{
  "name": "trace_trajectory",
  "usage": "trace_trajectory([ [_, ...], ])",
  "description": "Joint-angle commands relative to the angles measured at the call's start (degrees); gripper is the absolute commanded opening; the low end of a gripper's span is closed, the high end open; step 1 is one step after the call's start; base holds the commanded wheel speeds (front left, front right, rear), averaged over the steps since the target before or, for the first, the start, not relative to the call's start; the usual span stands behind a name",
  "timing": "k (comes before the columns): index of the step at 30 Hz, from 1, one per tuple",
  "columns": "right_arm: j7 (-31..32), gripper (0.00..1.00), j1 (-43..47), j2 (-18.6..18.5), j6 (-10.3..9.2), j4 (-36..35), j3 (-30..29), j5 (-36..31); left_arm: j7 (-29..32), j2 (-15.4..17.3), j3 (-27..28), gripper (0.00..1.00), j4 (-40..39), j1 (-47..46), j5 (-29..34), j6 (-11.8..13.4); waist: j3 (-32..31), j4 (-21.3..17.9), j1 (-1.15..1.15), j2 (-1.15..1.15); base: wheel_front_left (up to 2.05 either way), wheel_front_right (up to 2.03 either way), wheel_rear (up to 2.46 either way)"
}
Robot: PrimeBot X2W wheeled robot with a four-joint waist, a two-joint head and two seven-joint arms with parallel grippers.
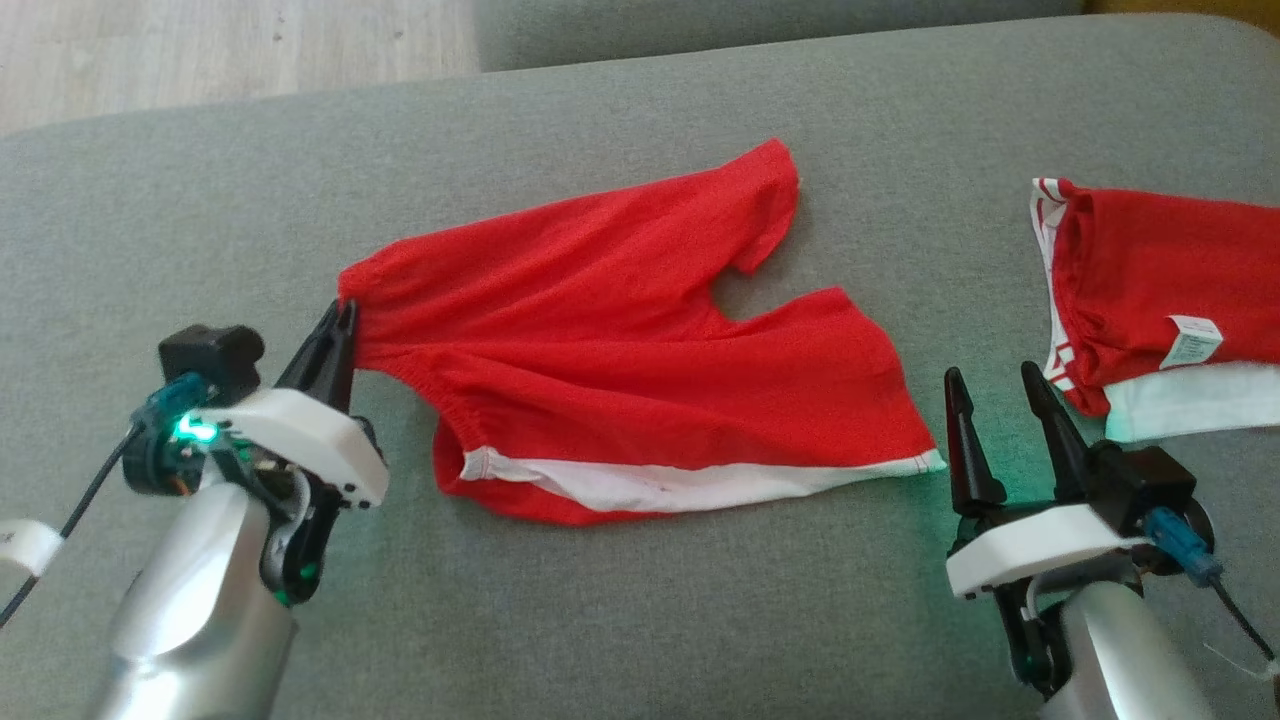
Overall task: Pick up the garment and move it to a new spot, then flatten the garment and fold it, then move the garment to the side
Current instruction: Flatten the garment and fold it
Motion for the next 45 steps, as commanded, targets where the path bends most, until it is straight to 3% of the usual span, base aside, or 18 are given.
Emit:
trace_trajectory([
  [1, -0.71, 1.0, -1.31, -0.22, 0.39, -1.54, 1.31, -0.6, -0.84, 2.42, 2.86, 0.0, -0.93, -1.28, -0.65, 0.38, -0.3, 0.41, 0.0, 0.0, 0.0, 0.0, 0.0],
  [9, -0.19, 1.0, -1.02, -0.22, 0.39, -2.08, 1.41, -1.06, -3.22, 3.04, 3.14, 0.0, 1.43, -0.77, -0.21, 1.22, -0.93, 1.48, 0.0, 0.0, 0.0, 0.0, 0.0],
  [11, 0.02, 1.0, -0.87, -0.22, 0.39, -2.36, 1.34, -1.16, -4.23, 3.09, 2.99, 1.0, 1.88, -0.97, 0.27, 1.51, -0.96, 1.82, 0.0, 0.0, 0.0, 0.0, 0.0],
  [20, 0.3, 1.0, -0.21, -0.22, 0.39, -3.65, 0.84, -1.1, -9.4, 3.25, 2.65, 1.0, -0.03, -0.39, 1.81, 2.72, -1.32, 3.52, 0.0, 0.0, 0.0, 0.0, 0.0],
  [29, -0.29, 1.0, 1.33, -0.22, 0.39, -5.71, 0.19, 0.05, -16.0, 2.65, 3.96, 1.0, -10.8, 6.46, 2.11, 5.6, -2.92, 6.12, 0.0, 0.0, 0.0, 0.0, 0.0],
  [35, -0.52, 1.0, 3.38, -0.22, 0.39, -6.72, -0.25, 0.45, -18.06, 0.24, 4.21, 1.0, -17.59, 13.7, 1.87, 7.16, -4.08, 7.2, 0.0, 0.0, 0.0, 0.0, 0.0],
  [45, -0.63, 1.0, 3.96, -0.22, 0.39, -6.82, 0.2, 0.26, -18.8, -3.16, 2.97, 1.0, -19.77, 18.98, 2.5, 5.45, -4.26, 6.14, 0.0, 0.0, 0.0, 0.0, 0.0],
])
